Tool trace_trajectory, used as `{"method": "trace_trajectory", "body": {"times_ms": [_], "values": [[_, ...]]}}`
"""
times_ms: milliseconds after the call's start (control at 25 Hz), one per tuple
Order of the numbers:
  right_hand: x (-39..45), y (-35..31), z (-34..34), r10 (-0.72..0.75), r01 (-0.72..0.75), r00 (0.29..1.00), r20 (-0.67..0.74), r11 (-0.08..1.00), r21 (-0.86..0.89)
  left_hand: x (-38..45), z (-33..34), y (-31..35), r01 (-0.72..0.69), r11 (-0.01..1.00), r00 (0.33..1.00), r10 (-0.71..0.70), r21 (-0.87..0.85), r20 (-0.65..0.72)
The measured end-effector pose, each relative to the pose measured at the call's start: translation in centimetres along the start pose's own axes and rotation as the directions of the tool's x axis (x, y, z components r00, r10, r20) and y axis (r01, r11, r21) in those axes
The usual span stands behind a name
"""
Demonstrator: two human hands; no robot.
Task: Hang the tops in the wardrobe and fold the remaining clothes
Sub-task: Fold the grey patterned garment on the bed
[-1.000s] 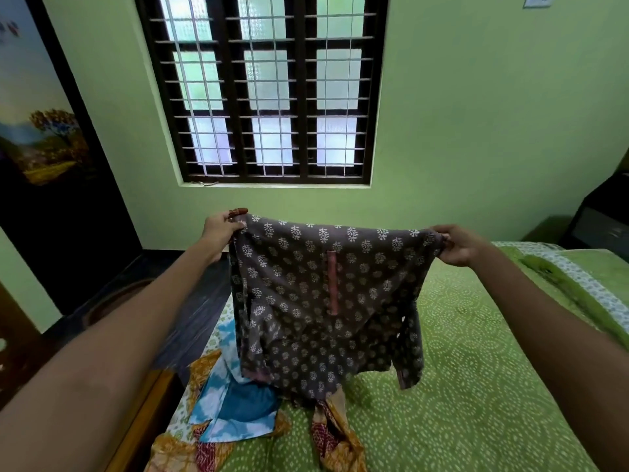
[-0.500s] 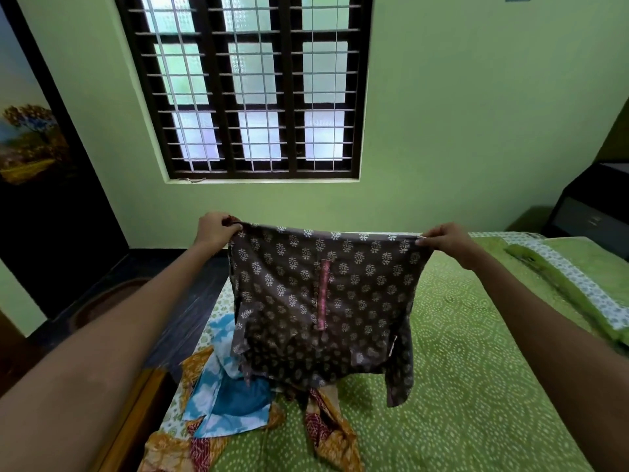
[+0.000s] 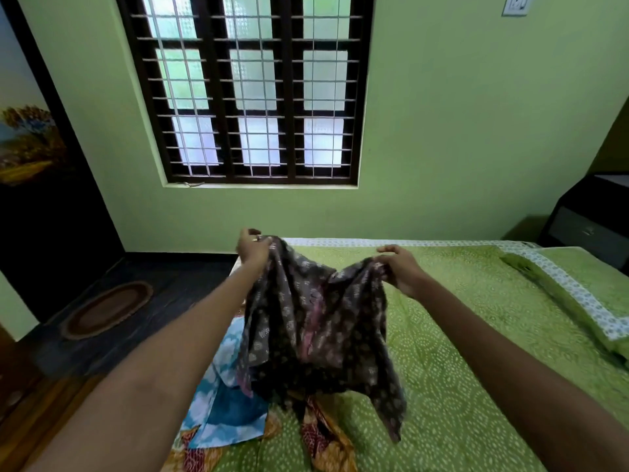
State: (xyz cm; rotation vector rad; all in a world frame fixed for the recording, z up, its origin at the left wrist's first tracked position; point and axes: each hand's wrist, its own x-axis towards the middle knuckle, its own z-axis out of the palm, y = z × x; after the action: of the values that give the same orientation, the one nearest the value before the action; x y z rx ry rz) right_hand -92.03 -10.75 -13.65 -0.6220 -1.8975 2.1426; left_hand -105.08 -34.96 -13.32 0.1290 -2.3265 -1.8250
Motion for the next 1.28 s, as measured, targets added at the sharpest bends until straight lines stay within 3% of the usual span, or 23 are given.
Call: {"method": "trace_trajectory", "body": {"times_ms": [40,120,200,280,360,520,600,800,920,1040,1160,1240,1280], "values": [[-0.5,-0.2,1.5,-0.008,0.005,0.996,0.088,0.999,0.036,-1.3,1.1,0.7,-0.161,0.987,0.979,0.157,0.018,0.133],[-1.7,-1.3,3.6,-0.032,0.018,0.974,0.226,0.998,0.063,-3.2,2.5,2.0,-0.418,0.908,0.823,0.388,-0.021,0.415],[-2.1,-2.0,4.4,-0.048,0.023,0.953,0.300,0.996,0.085,-3.6,3.5,3.0,-0.571,0.821,0.662,0.449,0.017,0.600],[-2.3,-2.4,4.4,-0.076,0.047,0.940,0.333,0.995,0.092,-3.7,3.9,4.0,-0.660,0.746,0.599,0.451,0.088,0.662],[-2.2,-2.3,4.3,-0.118,0.101,0.945,0.305,0.992,0.070,-3.9,4.1,4.5,-0.671,0.736,0.580,0.440,0.095,0.685],[-2.1,-2.2,4.5,-0.213,0.223,0.962,0.168,0.974,-0.040,-4.2,3.7,4.5,-0.519,0.854,0.577,0.321,0.033,0.751],[-2.0,-2.3,4.8,-0.265,0.283,0.954,0.142,0.951,-0.126,-4.4,3.5,4.6,-0.496,0.868,0.580,0.314,0.020,0.752],[-1.8,-2.7,4.8,-0.370,0.422,0.905,0.210,0.846,-0.325,-5.2,3.1,5.7,-0.725,0.683,0.508,0.441,0.091,0.740],[-1.6,-2.4,3.9,-0.402,0.489,0.872,0.281,0.755,-0.437,-4.9,2.7,6.0,-0.758,0.644,0.486,0.449,0.106,0.750],[-2.0,-2.3,4.0,-0.399,0.501,0.862,0.312,0.762,-0.410,-4.7,2.3,6.3,-0.793,0.597,0.462,0.461,0.121,0.758],[-2.2,-2.1,4.1,-0.363,0.489,0.870,0.334,0.722,-0.489,-4.2,1.7,7.0,-0.816,0.564,0.487,0.547,0.131,0.681],[-2.6,-1.5,4.1,-0.222,0.490,0.862,0.457,0.601,-0.632,-3.4,1.0,7.5,-0.826,0.552,0.490,0.601,0.115,0.632],[-2.6,-1.2,4.1,-0.173,0.540,0.834,0.524,0.449,-0.712,-3.1,0.6,7.8,-0.835,0.540,0.480,0.620,0.106,0.621]]}}
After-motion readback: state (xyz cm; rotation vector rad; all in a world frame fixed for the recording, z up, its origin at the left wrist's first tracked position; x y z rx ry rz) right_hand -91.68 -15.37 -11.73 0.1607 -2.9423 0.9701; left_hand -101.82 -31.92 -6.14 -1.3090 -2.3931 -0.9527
